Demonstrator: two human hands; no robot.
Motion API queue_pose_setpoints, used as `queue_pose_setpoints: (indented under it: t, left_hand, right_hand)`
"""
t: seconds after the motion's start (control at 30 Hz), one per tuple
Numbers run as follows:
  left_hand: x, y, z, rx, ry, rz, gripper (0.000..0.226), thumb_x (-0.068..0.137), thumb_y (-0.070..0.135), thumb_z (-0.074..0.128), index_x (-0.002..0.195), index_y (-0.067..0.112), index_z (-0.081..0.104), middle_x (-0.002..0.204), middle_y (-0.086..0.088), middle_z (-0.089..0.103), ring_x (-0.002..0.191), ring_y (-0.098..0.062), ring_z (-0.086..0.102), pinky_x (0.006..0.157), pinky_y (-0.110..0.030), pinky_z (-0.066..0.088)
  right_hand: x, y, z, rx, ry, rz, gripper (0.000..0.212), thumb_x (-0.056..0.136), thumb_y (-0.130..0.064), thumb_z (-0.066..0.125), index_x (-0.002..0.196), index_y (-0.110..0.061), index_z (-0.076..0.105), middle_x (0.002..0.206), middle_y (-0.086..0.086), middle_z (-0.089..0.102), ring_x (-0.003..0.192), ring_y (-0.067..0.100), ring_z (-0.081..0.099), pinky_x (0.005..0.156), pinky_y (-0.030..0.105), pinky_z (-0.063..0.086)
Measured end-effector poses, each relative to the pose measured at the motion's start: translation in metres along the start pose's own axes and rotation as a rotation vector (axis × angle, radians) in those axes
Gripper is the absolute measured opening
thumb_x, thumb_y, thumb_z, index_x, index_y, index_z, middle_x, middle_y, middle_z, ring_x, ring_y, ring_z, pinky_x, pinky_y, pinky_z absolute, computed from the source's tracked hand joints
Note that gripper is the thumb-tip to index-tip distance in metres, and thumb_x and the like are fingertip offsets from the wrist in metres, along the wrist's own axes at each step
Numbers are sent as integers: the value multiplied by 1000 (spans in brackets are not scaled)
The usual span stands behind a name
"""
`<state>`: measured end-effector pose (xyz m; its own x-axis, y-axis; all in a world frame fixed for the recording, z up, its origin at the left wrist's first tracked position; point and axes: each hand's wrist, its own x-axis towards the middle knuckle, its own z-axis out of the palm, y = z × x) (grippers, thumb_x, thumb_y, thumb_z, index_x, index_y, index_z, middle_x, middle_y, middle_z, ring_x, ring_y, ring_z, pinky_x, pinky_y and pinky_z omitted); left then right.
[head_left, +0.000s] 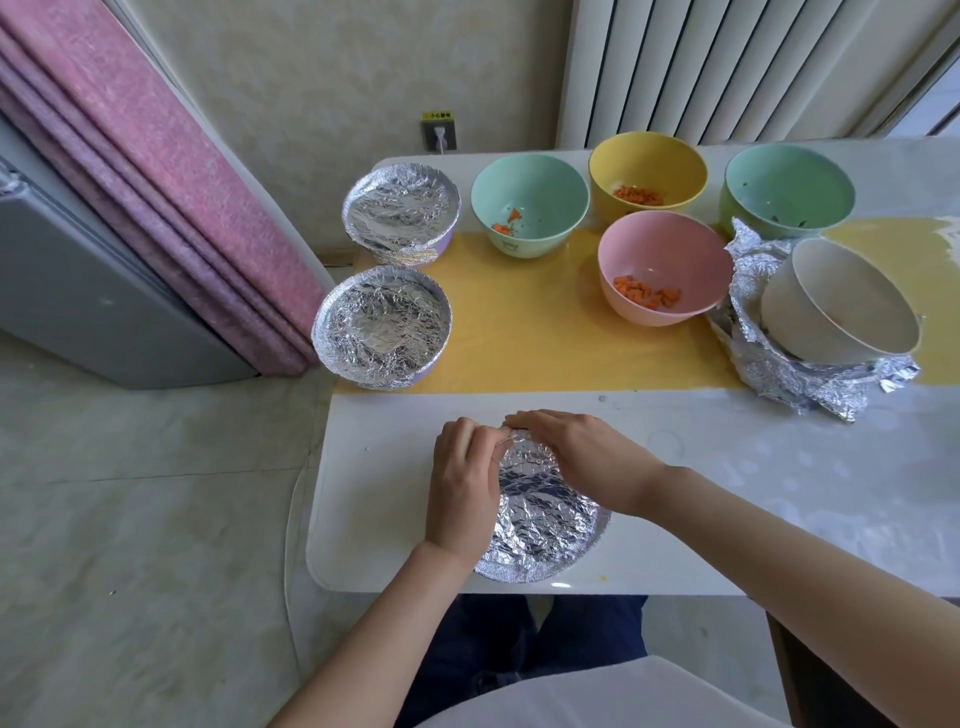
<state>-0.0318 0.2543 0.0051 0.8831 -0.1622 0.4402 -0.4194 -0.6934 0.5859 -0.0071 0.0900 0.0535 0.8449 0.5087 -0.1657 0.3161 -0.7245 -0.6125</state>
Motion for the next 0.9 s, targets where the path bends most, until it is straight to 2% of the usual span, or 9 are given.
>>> queue_pose_setpoints:
  t: [0.03,0.1,0.23,0.4,0.5,0.57,0.67,0.77,0.9]
  left_hand:
    - [1,1,1,1,-8,-5,5,94,15,44,93,17,48,86,0,43,79,-20,44,69,-34,40]
    - [3,1,2,6,-29,-10,4,93,14,44,93,16,48,93,-1,47,84,-21,47,73,-34,42]
    - [3,-4,1,-40,-53,-33,12,93,12,42,103,14,48,106,-10,64,103,-20,57,88,-31,47]
    - [2,-6,-2,-33,-46,-33,25,85,-4,58,99,14,47,97,-7,70,89,-12,62,78,-21,50]
    - [4,-5,-4,-26,-28,-58,26,82,-9,60,99,9,52,93,-8,70,87,-11,61,80,-9,42]
    - [6,-3,-5,-32,-14,-140,20,81,-12,61,95,2,57,85,-10,71,87,-15,58,73,-3,36]
    - [8,0,-6,-41,3,-266,11,83,-10,60,87,-1,56,75,-12,70,75,-25,56,57,-11,34]
    - [10,0,-4,-71,-13,-326,4,89,-4,55,87,-1,54,75,-16,69,81,-27,50,50,-14,29]
    - [13,-4,0,-94,-32,-421,5,92,1,52,87,1,52,63,-15,60,66,-28,46,48,-18,22]
  right_hand:
    - [0,1,0,73,19,13,42,97,-1,40,137,-11,43,135,4,54,120,20,52,97,21,37]
    - [0,2,1,223,57,76,38,101,-19,37,139,-13,40,136,1,52,122,15,50,94,12,34]
    - [-1,5,7,226,152,118,34,100,-19,41,132,-13,51,127,2,60,111,18,58,85,11,35]
    - [0,7,12,159,164,68,32,99,-12,44,129,-12,55,126,2,61,114,19,59,97,22,41]
    - [1,9,10,175,160,89,35,99,-20,43,132,-13,52,127,2,61,113,18,58,90,14,38]
    - [2,10,9,200,166,129,36,99,-24,40,132,-14,51,123,1,62,107,17,59,86,14,38]
    - [5,15,10,234,227,169,29,99,-18,42,123,-14,58,110,1,67,97,18,62,82,20,43]
    - [10,19,11,218,258,194,25,97,-8,47,114,-11,65,100,4,71,90,21,65,72,19,40]
    - [20,21,11,136,218,185,25,98,-12,46,114,-9,64,102,7,70,91,25,64,70,21,37]
